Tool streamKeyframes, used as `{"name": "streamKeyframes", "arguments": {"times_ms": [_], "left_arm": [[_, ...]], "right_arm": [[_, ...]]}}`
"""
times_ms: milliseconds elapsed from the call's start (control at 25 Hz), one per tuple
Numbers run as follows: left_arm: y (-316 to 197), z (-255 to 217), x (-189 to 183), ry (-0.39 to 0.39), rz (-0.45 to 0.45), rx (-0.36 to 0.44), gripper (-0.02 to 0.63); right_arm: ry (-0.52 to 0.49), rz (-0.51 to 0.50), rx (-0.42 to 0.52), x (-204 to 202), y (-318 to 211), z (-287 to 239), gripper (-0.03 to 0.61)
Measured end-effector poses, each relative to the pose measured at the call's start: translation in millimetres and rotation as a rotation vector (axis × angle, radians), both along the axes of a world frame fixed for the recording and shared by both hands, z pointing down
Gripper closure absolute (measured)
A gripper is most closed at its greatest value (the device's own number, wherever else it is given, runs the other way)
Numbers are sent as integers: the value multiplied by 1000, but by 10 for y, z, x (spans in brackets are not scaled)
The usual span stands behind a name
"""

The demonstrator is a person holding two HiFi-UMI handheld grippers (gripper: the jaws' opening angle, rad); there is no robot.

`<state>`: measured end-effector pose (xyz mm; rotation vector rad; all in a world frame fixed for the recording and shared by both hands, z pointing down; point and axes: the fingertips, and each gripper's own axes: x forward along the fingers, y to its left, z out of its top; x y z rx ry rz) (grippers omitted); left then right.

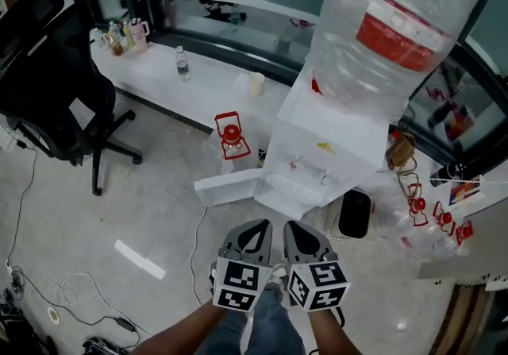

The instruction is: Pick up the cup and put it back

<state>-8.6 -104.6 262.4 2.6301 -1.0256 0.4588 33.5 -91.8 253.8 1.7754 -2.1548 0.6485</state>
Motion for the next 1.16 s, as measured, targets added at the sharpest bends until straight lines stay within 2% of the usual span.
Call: {"name": "streamKeyframes", "arguments": {"times_ms": [120, 440, 640, 1160], "left_arm": [[206, -266, -75, 18, -22, -54, 601], [455, -688, -138, 19, 3, -22, 601], [480, -782, -163, 21, 16, 3, 601], [354, -805, -134, 30, 24, -2, 601]], "right_arm": [[-6, 9, 22, -80, 205, -323, 557], [51, 9, 80, -219, 431, -799, 557], [62, 7, 95, -288, 443, -901, 558], [59, 35, 89, -262, 378, -898, 557]]}}
